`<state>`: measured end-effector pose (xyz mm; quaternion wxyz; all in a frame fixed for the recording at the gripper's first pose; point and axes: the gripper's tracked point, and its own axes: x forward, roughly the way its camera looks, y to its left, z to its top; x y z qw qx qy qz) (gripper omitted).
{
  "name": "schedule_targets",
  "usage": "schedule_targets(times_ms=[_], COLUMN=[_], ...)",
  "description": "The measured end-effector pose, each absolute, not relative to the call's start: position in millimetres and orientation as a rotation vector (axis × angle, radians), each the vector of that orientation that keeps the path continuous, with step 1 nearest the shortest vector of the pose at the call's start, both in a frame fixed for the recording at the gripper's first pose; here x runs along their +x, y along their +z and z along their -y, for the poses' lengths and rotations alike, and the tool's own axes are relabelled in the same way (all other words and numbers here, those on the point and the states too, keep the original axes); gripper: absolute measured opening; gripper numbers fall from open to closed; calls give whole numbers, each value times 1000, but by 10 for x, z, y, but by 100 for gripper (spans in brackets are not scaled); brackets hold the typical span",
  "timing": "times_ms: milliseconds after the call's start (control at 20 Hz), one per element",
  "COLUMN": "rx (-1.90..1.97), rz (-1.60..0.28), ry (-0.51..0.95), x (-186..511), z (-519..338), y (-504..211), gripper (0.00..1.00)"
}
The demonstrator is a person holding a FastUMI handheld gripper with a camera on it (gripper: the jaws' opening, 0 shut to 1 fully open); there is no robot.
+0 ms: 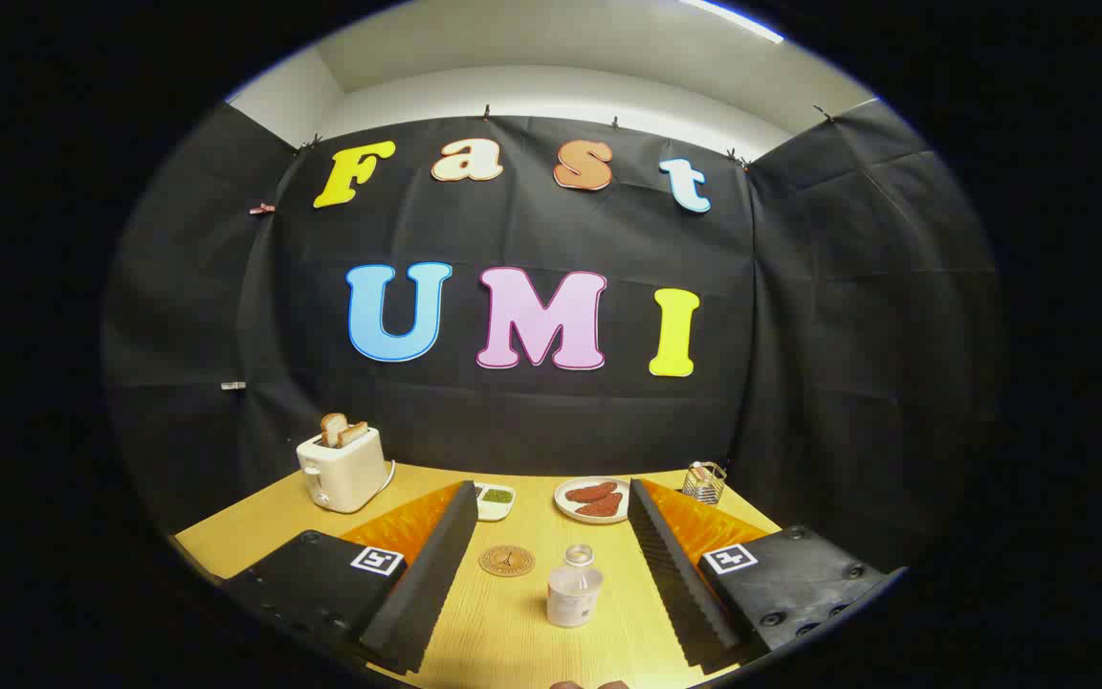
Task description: Take the bottle from table, then pour the juice into the cup, finally place the bottle on the coaster
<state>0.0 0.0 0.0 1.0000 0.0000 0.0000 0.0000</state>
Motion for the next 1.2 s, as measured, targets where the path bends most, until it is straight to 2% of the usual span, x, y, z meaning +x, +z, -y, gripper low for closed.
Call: schedule_targets(times_ms=[400,800,1200], rx=[8,12,30], rz=[-3,3,-58], ry=[11,-39,-63], x=[-5,9,222], z=[-96,-20,120], y=[-78,-162,-496], gripper=[97,97,97])
